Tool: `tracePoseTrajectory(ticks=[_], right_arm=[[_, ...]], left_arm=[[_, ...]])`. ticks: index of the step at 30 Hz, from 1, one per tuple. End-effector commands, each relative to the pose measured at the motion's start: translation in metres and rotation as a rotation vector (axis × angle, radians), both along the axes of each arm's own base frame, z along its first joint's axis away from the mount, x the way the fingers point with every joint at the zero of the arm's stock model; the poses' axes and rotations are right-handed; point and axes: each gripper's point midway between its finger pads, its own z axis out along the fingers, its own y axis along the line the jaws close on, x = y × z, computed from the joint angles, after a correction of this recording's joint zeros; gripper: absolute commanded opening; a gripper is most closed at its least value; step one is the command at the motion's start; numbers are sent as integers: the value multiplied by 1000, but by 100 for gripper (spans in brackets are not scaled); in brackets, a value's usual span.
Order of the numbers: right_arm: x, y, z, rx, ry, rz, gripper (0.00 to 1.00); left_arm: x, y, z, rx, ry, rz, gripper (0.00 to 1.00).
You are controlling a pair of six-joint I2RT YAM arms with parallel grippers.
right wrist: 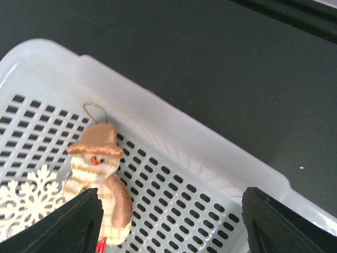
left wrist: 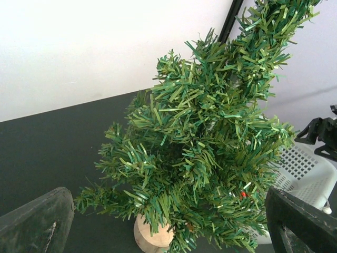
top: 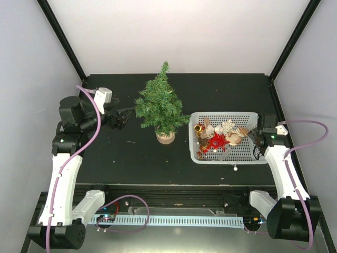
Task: Decorate the small christmas tree
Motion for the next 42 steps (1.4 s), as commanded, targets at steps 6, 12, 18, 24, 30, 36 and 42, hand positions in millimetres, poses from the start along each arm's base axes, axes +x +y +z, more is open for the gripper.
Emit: tracePoseTrajectory(ticks=[6,12,18,24,30,36,42], right_arm=[[26,82,3,127,-40,545,75],[16,132,0,121,35,788,73],[2,169,10,177,30,971,70],[-24,208,9,231,79,1170,68],[-35,211,-9,168,193,1192,68],[-42,198,-24,153,278,1124,67],[-47,198,-26,176,315,1114,65]], left_arm=[[-3,-3,5,27,-41,-43,99],[-11,-6,11,86,-87,-87,99],[-27,-16,15,97,-105,-179,99],[-25,-13,11,109,-99,-159,99],[-25,-12,13,108,-103,-148,99],[-29,-12,13,113,-107,-151,99],[-29,-13,11,100,-109,-153,99]])
